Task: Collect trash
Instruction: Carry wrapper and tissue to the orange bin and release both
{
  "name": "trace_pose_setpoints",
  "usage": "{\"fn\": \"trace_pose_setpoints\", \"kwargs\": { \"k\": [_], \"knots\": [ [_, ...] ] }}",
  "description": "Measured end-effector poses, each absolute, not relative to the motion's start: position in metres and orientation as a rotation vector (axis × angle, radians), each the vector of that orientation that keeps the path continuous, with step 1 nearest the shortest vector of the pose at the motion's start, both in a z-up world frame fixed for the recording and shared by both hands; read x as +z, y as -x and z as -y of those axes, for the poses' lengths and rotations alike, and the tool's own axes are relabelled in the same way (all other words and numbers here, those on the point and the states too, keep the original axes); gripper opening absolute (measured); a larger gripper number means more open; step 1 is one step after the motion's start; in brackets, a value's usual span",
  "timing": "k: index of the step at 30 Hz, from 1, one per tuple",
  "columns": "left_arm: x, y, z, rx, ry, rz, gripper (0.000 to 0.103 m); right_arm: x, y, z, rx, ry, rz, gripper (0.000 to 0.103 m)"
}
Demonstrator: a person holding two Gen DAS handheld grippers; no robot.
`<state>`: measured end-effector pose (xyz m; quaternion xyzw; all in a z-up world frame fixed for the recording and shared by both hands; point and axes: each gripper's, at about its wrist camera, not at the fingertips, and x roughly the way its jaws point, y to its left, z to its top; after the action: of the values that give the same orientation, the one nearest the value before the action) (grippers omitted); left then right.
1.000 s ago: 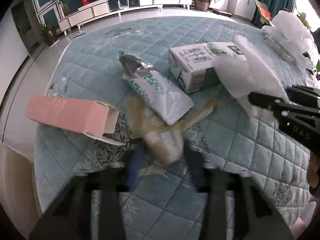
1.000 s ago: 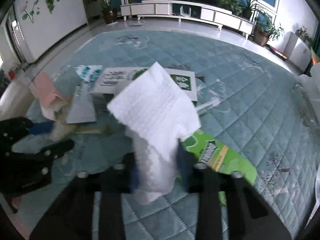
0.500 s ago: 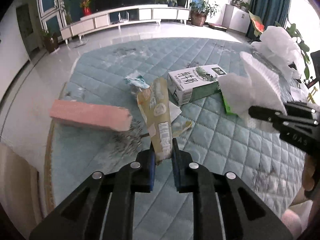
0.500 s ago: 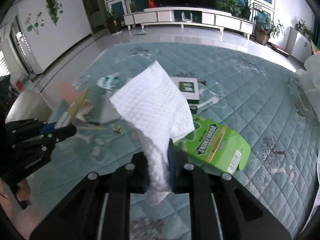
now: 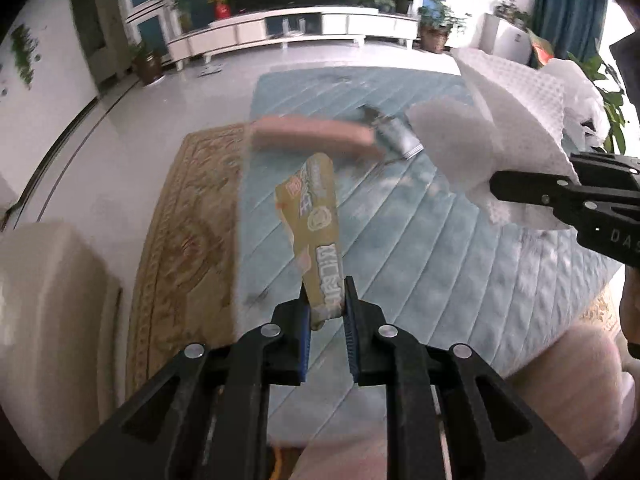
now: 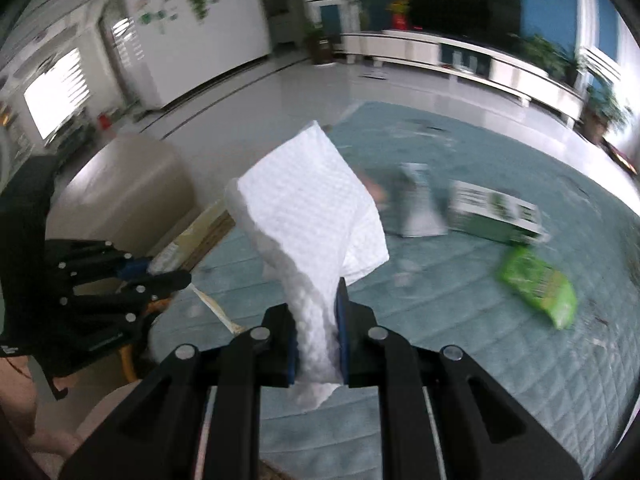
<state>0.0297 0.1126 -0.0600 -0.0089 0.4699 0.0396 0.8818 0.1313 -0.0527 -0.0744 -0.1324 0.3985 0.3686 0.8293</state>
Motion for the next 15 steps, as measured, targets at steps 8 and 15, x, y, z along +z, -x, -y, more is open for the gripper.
{"fn": "trace_pose_setpoints", "kwargs": {
  "k": [8,15],
  "knots": [
    [-0.089,0.060,-0.193,0.197,0.138,-1.042,0.019,-0.106,-0.050,-0.044,0.975,0.404,-0.915,0.016],
    [-0.130,0.120,-0.248,0.311,0.233,-1.099,0.019,-0.140,-0.002,-0.120,1.089,0.507,-1.013,0.016]
  ]
}}
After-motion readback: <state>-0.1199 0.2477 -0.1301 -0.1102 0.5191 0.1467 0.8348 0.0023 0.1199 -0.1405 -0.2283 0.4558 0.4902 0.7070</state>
